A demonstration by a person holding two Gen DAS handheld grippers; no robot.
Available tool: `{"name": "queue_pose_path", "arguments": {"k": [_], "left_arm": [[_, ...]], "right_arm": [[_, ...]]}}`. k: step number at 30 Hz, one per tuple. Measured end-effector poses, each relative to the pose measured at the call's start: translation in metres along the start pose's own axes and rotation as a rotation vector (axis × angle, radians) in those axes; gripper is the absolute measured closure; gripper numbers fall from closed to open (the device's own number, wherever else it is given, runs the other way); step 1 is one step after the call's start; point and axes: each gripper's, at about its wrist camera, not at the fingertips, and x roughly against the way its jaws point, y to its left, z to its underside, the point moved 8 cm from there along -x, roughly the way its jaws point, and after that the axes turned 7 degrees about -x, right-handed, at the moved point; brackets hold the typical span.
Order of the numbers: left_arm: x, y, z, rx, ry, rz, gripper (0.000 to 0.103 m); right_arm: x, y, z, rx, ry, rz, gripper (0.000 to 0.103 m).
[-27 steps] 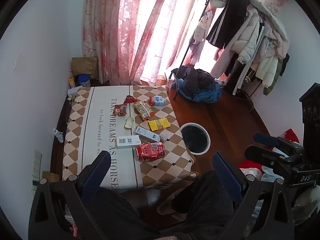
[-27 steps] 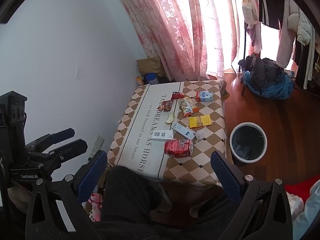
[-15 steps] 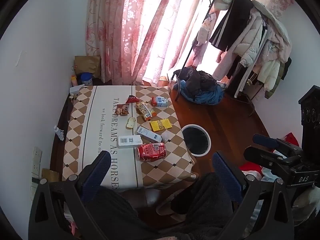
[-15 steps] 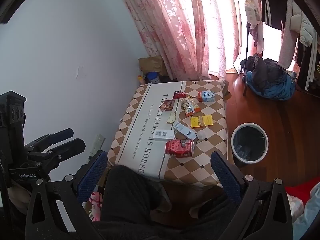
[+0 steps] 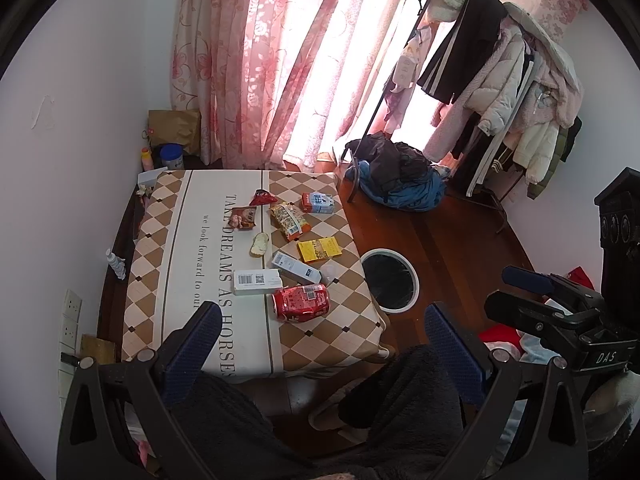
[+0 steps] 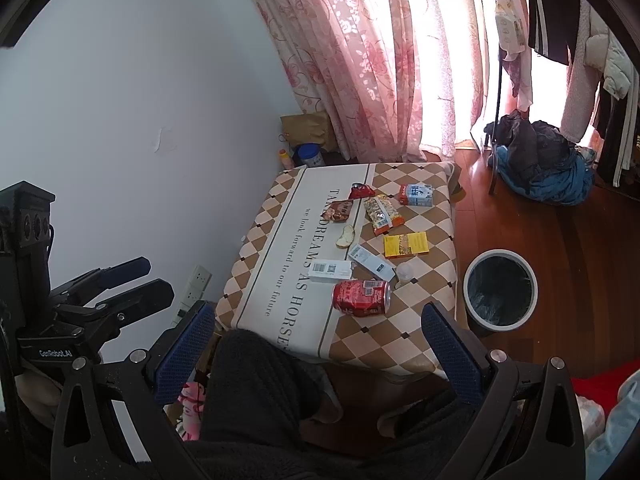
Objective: Collect trash
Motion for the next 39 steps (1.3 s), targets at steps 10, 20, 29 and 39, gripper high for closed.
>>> {"name": "queue_pose_path", "arguments": {"k": [10, 20, 29, 39], "left_arm": [[-0.0002, -0.0022, 0.0018, 0.003, 0.000, 0.003, 0.000], [-0.0018, -0.0034, 0.0033, 0.007, 0.003, 0.009, 0.000], [-0.0014, -0.0026, 0.0026, 0.005, 0.001, 0.009, 0.000], [-0.0016, -0.0028, 0.0023, 0.006, 0.001, 0.011, 0.000]], "right_arm": [[0.0000, 0.0015, -0.0001, 0.001, -0.001, 0.000, 0.000], [-0.0005, 0.0037, -0.0010, 0.003, 0.001, -0.002, 0.000], [0.0005, 0.0063, -0.0020, 0.019, 0.002, -0.006, 0.000], [0.0013, 0.0086, -0.0023, 0.025, 0.003, -0.007, 0.000]]}}
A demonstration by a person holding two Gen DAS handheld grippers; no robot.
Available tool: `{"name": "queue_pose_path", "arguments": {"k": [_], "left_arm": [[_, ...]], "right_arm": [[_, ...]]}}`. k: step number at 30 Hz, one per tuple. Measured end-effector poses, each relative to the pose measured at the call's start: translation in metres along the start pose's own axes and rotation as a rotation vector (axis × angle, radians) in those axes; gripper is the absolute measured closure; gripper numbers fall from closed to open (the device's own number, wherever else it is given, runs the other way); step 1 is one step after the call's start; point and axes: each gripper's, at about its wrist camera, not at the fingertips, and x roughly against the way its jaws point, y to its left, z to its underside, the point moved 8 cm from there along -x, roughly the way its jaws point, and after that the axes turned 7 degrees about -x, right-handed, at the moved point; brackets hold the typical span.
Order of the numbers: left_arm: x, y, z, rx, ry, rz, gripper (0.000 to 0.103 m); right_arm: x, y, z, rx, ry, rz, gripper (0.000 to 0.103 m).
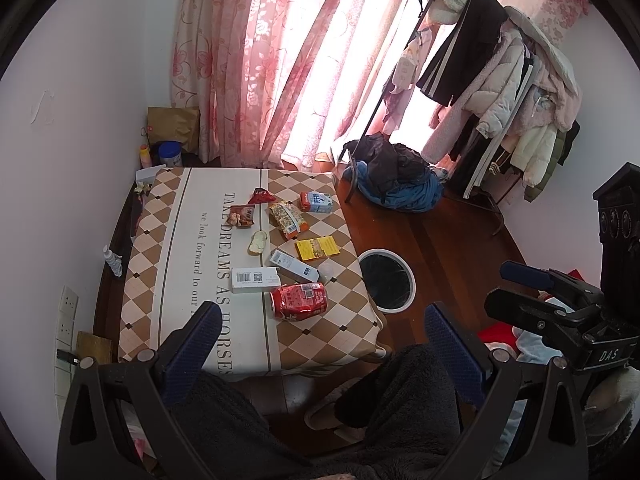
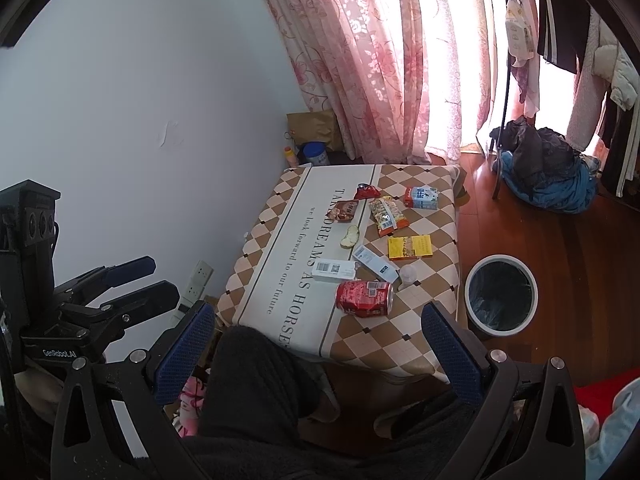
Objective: Collect trash
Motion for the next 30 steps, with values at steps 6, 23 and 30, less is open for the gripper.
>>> {"name": "queue_pose_path", "arguments": {"k": [6, 23, 30], "left_arm": [[-0.0001, 0.0007, 0.0003, 0.001, 0.000, 0.002, 0.000], [-0.0016, 0.0003, 0.0012, 0.002, -0.002, 0.006, 0.000], [-0.0021, -0.0014, 0.0022, 0.002, -0.001, 0.008, 0.000]], "right_arm": [[-0.0003, 0.0004, -0.0002, -0.002, 0.000, 0.000, 0.000], [-0.0016, -0.0025, -0.0020, -0.004, 0.003, 0.004, 0.000], [-0.0001, -0.0058, -0.0007, -0.008, 0.004, 0.002, 0.000]]}}
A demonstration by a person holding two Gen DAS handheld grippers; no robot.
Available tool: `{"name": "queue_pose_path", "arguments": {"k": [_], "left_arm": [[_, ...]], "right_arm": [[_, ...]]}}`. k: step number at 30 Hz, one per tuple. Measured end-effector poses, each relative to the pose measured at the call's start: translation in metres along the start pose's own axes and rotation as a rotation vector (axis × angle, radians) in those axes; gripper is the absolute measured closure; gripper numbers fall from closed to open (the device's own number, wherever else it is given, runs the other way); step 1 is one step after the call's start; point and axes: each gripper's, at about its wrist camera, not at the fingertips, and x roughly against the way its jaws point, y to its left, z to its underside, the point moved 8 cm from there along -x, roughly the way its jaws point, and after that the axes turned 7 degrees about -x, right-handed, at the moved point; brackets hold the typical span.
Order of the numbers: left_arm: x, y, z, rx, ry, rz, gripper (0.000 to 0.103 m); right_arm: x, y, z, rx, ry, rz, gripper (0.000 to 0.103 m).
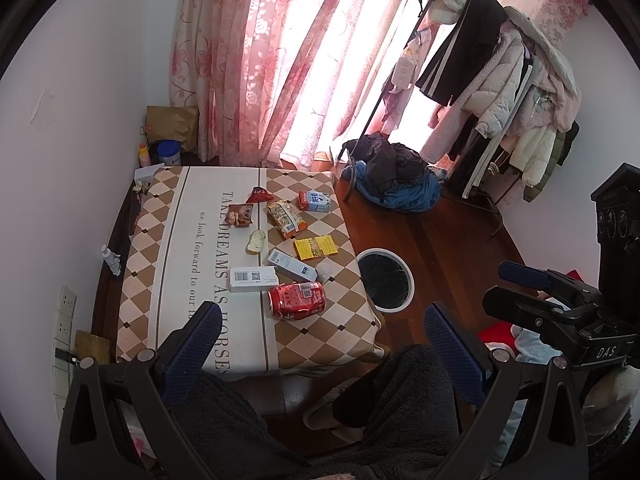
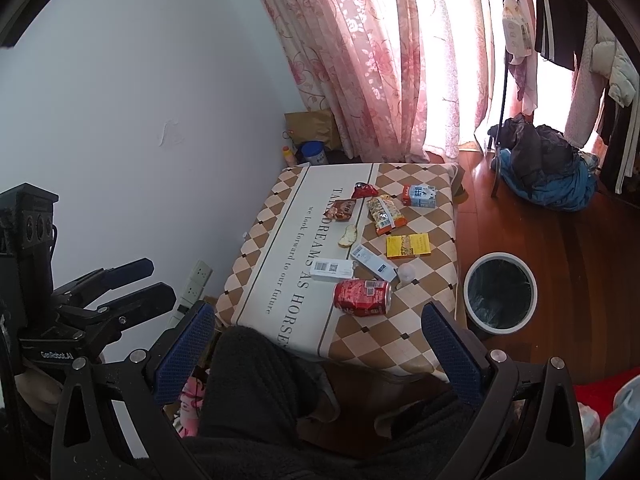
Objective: Collect trash
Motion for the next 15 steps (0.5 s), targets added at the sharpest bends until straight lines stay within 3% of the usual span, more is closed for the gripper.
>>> {"name": "queue_pose_path", "arguments": {"k": [5, 8, 12, 15], "left_arm": [[-0.001, 0.000, 0.001, 0.002, -0.001, -0.002, 0.000], [-0.013, 0.007, 0.001, 0.028, 0.001, -0.050, 0.000], [-0.055, 0.042, 0.000, 0.104, 0.043, -0.182, 0.000], [-0.107, 0.077, 0.010, 0.203, 0.128, -0.236, 0.000]], "right_arm": [[0.000, -0.002, 0.000, -0.009, -0.006, 0.003, 0.000], [-0.007, -0.014, -0.005, -0.055, -0.017, 0.035, 0.000], [-0.045, -0.047, -0.019, -0.152, -0.013, 0.094, 0.000], [-0.096, -0.076, -0.025, -0.243, 0.043, 0.114, 0.000]]}}
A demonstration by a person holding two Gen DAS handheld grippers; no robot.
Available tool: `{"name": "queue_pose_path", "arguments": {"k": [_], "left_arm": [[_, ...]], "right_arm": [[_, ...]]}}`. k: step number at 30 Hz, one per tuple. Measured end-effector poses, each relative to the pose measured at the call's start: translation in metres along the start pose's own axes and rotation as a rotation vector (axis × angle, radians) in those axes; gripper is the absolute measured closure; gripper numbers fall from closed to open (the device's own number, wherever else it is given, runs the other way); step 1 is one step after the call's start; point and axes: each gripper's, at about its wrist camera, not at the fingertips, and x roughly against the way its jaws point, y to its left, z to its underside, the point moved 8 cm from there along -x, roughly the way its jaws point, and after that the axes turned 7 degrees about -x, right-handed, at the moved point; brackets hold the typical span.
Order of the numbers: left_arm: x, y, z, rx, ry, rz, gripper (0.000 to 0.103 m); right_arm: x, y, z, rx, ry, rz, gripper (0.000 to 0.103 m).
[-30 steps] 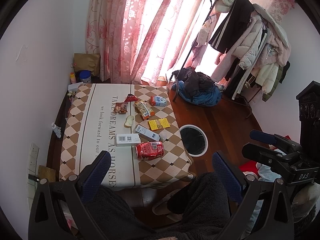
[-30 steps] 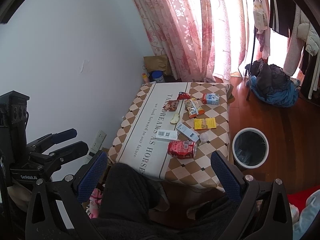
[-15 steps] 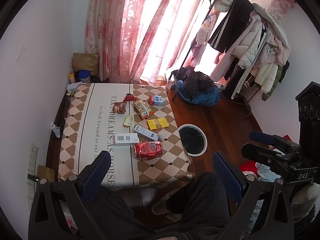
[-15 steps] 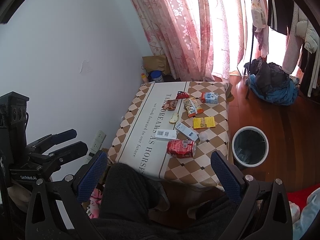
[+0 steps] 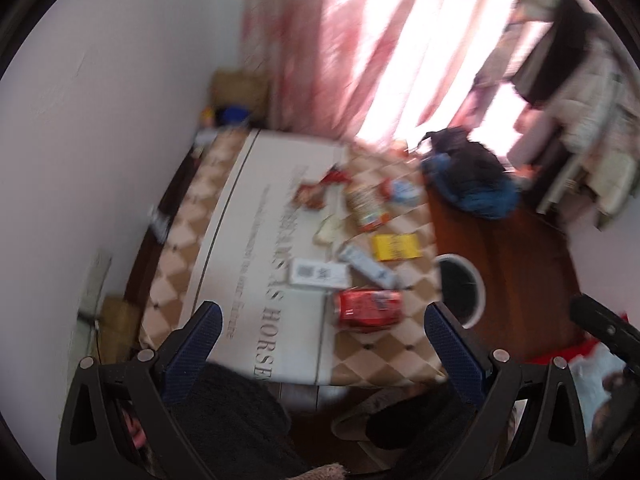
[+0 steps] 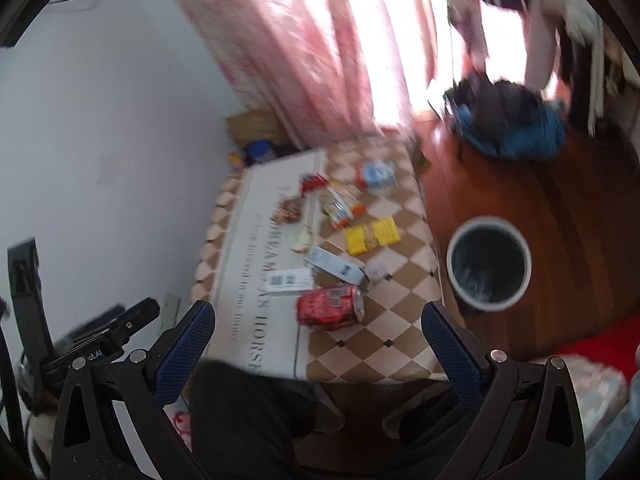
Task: Collect trash
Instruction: 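Grasp the white box with the right tool while the left tool grasps a white barcode box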
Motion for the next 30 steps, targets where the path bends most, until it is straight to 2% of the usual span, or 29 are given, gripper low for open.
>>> {"name": "queue_pose_path", "arguments": {"k": [3, 8, 12, 14, 17, 18, 19, 22, 27, 30], "left_arm": [[-0.059, 0.021, 0.002, 0.087, 0.106, -0.026, 0.000], [-0.136, 0.048, 0.018, 0.176, 0.252, -0.102, 0.000], [-0.184, 0.068, 0.034, 0.233, 0.354, -0.141, 0.000], [-0.201, 0.075, 0.042, 0.251, 0.389, -0.153, 0.000], [-0.224, 0.084, 0.053, 0.288, 0.444, -0.147, 0.000], [-0.229, 0.088, 0.056, 0.311, 0.457, -0.137, 0.000], [-0.233, 0.090, 0.059, 0.337, 0.469, -0.123, 0.000], [-0.240, 0.093, 0.062, 0.412, 0.490, -0.070, 0.000], [-0.252, 0.079, 0.053, 0.597, 0.504, 0.130, 0.001], [-0.264, 0.063, 0.039, 0.673, 0.509, 0.228, 0.006]], "right_arm": [[-0.062, -0.014, -0.010, -0.019, 0.065, 0.051, 0.000], [-0.181, -0.016, -0.021, 0.112, 0.235, 0.137, 0.003], [-0.261, -0.006, -0.019, 0.208, 0.382, 0.170, 0.024], [-0.297, -0.001, -0.013, 0.260, 0.461, 0.184, 0.025], [-0.334, 0.004, -0.004, 0.331, 0.527, 0.218, 0.025], [-0.344, 0.006, -0.003, 0.343, 0.539, 0.221, 0.029], [-0.352, 0.006, -0.001, 0.348, 0.555, 0.223, 0.039], [-0.370, 0.008, 0.001, 0.327, 0.587, 0.204, 0.049], [-0.364, 0.005, -0.021, 0.162, 0.525, 0.158, 0.053], [-0.355, 0.003, -0.039, 0.093, 0.468, 0.139, 0.055]]}}
